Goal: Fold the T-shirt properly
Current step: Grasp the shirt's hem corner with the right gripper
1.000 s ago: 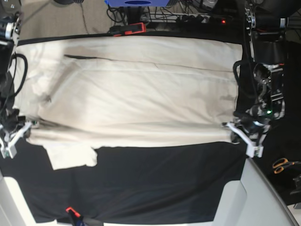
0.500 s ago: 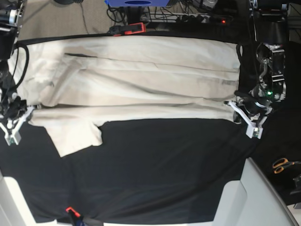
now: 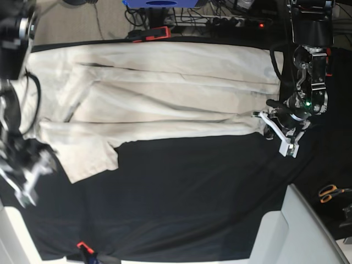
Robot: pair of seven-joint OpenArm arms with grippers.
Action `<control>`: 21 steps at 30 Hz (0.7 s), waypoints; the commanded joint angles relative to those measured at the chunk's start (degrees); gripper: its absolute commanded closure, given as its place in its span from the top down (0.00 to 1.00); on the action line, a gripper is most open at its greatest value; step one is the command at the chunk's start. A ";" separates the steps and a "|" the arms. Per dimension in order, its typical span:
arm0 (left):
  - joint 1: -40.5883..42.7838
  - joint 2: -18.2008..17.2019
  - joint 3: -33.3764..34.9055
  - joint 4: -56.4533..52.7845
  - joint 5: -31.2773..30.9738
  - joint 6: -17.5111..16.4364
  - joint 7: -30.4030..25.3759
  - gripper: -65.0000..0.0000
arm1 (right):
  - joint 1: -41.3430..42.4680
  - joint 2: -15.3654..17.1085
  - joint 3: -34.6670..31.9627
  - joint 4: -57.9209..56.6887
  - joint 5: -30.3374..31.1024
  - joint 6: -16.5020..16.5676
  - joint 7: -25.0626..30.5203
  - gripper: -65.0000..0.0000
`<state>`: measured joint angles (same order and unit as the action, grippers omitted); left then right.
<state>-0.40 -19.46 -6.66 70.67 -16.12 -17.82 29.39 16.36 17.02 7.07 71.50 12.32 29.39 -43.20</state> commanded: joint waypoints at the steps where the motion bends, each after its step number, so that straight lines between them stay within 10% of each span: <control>1: -0.78 -0.89 -0.33 1.02 -0.45 0.29 -1.04 0.00 | 2.76 1.23 -2.02 -3.86 0.04 -0.16 2.89 0.58; 12: -0.34 -1.06 -0.60 1.02 -0.19 0.29 -1.04 0.00 | 20.70 2.19 -15.03 -52.38 0.04 -0.16 36.39 0.58; 21: -0.17 -0.89 -0.60 1.02 -0.45 0.29 -1.04 0.00 | 20.96 0.70 -15.73 -56.16 0.04 -0.16 38.67 0.57</control>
<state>0.16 -19.51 -6.96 70.67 -16.08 -17.82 29.43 35.35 16.88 -8.75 14.66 11.75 28.99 -5.67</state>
